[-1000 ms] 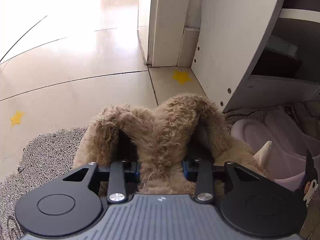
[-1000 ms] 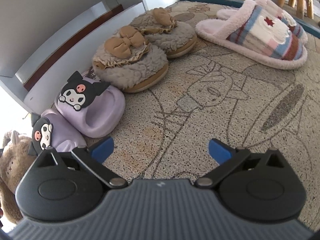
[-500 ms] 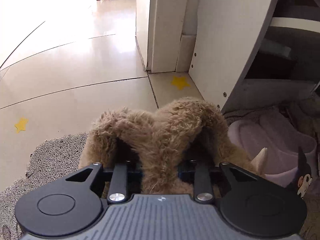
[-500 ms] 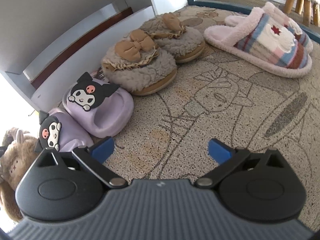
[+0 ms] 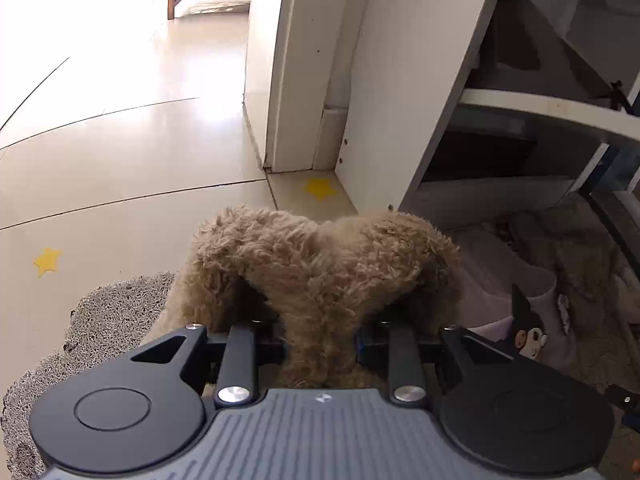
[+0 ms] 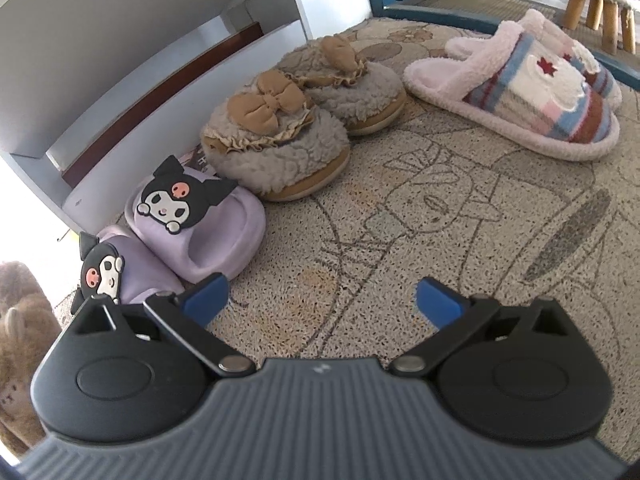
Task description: Organize scattered shoes
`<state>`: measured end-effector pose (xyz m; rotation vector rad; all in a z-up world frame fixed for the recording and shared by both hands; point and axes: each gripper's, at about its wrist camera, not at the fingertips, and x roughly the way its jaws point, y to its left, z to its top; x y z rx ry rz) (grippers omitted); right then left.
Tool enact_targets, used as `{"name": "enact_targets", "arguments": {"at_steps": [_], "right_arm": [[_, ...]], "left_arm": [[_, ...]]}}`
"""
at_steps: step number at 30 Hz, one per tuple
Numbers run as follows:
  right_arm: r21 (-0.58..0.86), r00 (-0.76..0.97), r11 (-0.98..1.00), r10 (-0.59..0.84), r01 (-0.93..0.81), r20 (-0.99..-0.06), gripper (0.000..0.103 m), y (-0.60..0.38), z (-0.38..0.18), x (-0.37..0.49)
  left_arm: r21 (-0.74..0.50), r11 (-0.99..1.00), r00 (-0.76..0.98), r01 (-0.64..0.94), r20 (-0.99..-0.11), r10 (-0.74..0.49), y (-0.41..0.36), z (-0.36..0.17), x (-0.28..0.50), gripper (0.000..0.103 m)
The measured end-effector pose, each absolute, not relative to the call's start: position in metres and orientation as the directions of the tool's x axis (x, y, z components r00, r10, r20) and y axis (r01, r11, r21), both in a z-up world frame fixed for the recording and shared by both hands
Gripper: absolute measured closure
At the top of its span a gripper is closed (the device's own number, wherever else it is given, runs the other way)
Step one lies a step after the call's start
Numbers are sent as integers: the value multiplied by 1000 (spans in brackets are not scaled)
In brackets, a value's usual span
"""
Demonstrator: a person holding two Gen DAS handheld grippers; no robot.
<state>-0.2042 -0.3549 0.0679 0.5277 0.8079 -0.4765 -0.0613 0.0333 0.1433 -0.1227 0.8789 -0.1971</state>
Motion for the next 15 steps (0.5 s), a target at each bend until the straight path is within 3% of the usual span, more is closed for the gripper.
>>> {"name": "enact_targets", "arguments": {"at_steps": [15], "right_arm": [[291, 618, 745, -201, 600, -760, 0, -367, 72, -211]], "left_arm": [[-336, 880, 675, 336, -566, -474, 39, 280, -96, 73]]}}
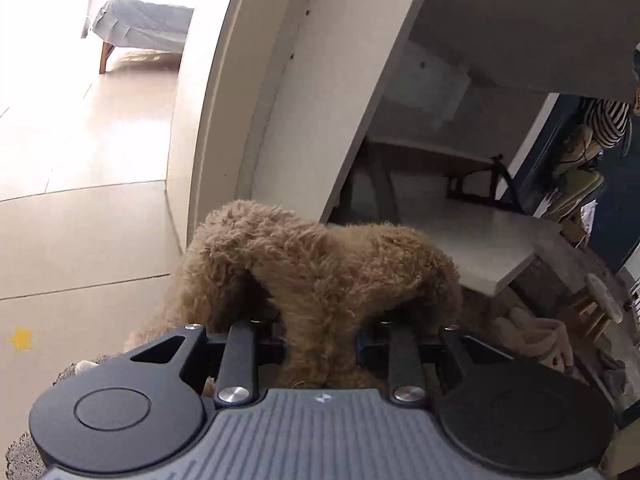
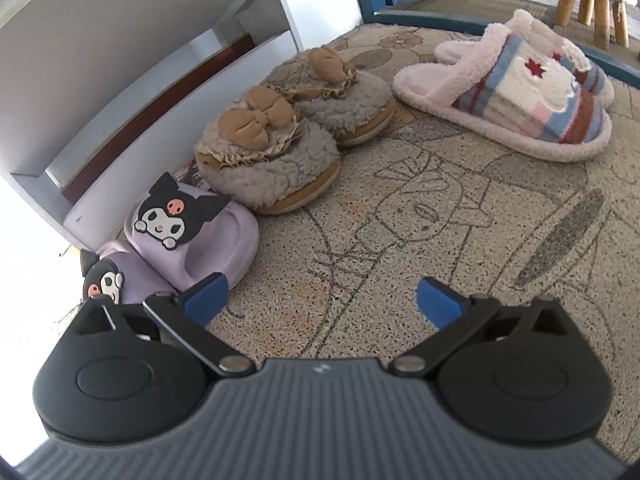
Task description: Organize scattered shoes
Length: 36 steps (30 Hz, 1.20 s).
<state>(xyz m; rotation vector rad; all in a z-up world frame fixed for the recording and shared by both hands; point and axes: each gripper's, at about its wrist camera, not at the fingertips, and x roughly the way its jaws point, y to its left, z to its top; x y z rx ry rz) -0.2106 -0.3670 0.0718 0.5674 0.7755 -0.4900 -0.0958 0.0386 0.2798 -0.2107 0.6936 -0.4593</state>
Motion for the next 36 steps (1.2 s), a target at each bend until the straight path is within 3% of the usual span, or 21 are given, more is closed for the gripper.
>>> {"name": "enact_targets", "arguments": {"at_steps": [12, 18, 21, 31, 36], "right_arm": [[336, 641, 712, -207, 617, -739, 0, -380, 77, -223], [357, 648, 687, -217, 632, -730, 0, -388, 79, -231], [362, 649, 678, -224, 640, -727, 0, -391, 80, -235], [383, 654, 658, -224, 648, -723, 0, -396, 79, -242], [383, 656, 660, -224, 646, -721, 0, -395, 80, -242]], "left_arm": [[-345, 779, 650, 524, -429, -628, -35, 351, -79, 73], [-447, 726, 578, 522, -440, -687, -86, 343, -59, 73], [-441, 724, 575, 531, -440, -690, -114, 341, -45, 72], [-524, 791, 553, 316, -576, -603, -174, 321, 17, 72], [-536, 821, 599, 197, -597, -534, -185, 310, 46, 71]]}}
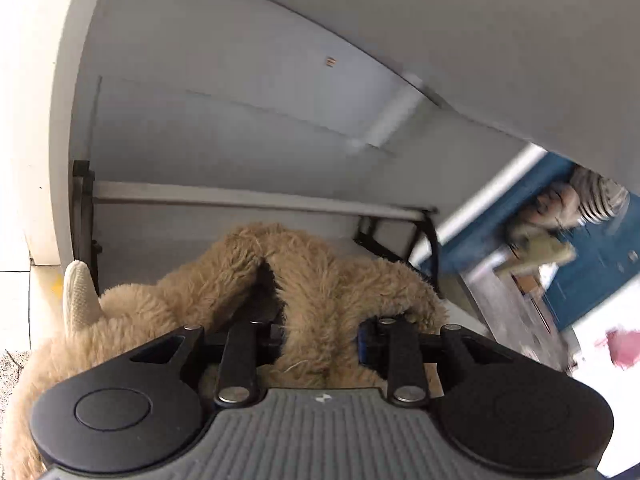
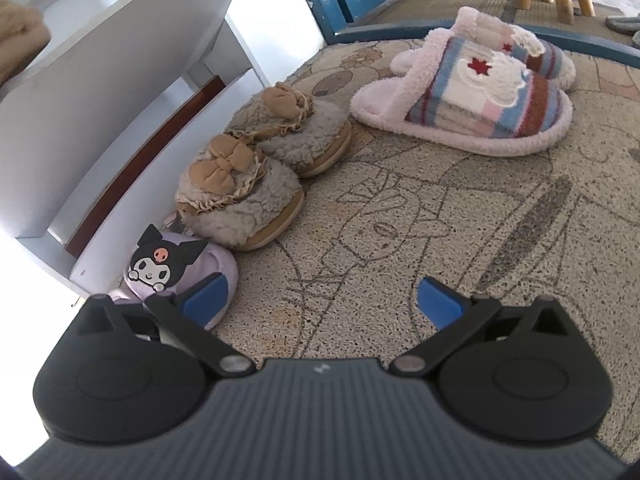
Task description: Organize scattered shoes
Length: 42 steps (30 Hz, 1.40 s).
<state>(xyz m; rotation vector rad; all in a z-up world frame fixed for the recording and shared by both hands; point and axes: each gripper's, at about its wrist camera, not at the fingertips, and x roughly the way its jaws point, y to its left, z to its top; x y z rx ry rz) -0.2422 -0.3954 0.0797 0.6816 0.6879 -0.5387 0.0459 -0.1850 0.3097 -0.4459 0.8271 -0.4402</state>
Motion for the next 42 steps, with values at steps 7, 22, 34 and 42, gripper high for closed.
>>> {"name": "enact_targets", "arguments": {"at_steps": [7, 22, 34, 42], "right_arm": [[386, 655, 655, -226, 650, -721, 0, -397, 80, -243], [383, 643, 646, -222, 660, -733, 0, -397, 79, -245], [391, 636, 632, -215, 669, -741, 0, -399, 75, -247], [389, 632, 635, -207, 667, -746, 0, -396, 73, -243]], "left_arm": [[-488, 867, 610, 99, -659, -440, -198, 289, 77, 69], [-413, 850, 625, -326, -769, -134, -211, 258, 142, 58], [-438, 876, 487, -201, -821, -298, -217, 269, 172, 20], [-489, 872, 523, 10, -741, -422, -201, 296, 158, 0]]}}
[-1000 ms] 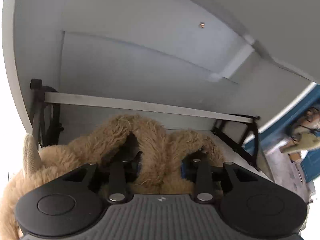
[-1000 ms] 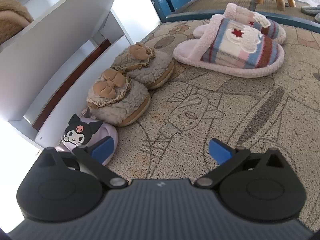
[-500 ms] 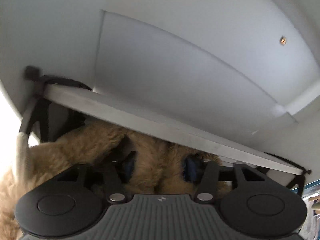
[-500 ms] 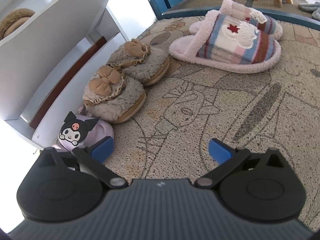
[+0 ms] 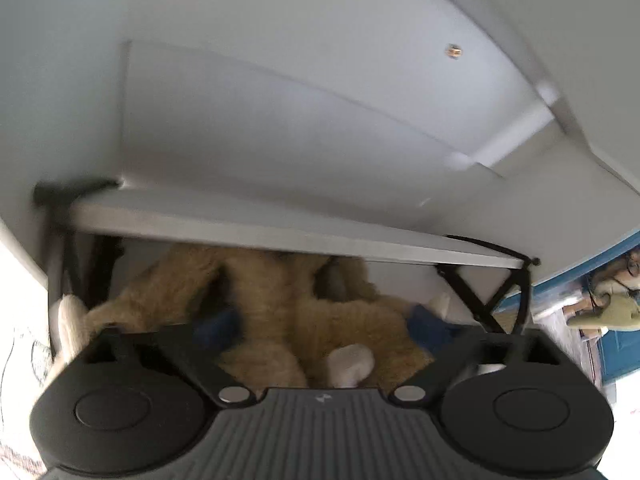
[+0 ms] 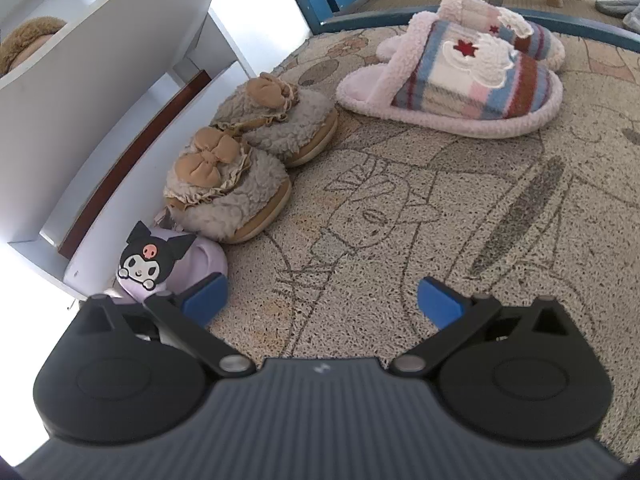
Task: Organize scattered shoes
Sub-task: 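Push the brown plush slippers onto the shelf and open the left tool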
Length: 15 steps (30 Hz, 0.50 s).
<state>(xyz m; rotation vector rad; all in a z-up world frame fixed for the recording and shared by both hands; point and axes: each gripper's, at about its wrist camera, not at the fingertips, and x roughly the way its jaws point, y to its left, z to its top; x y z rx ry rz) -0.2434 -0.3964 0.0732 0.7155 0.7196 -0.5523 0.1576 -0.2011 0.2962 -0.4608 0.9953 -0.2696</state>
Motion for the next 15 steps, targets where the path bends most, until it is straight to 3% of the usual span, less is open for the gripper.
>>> {"name": "enact_targets", "arguments": {"at_steps": [6, 15], "right_arm": [[387, 640, 648, -204, 655, -741, 0, -393, 76, -240], [405, 649, 638, -201, 655, -734, 0, -394, 76, -241]], "left_arm": [[-438, 890, 498, 128, -748, -439, -213, 304, 140, 0], [-297, 901, 625, 317, -649, -434, -184, 328, 23, 0]]}}
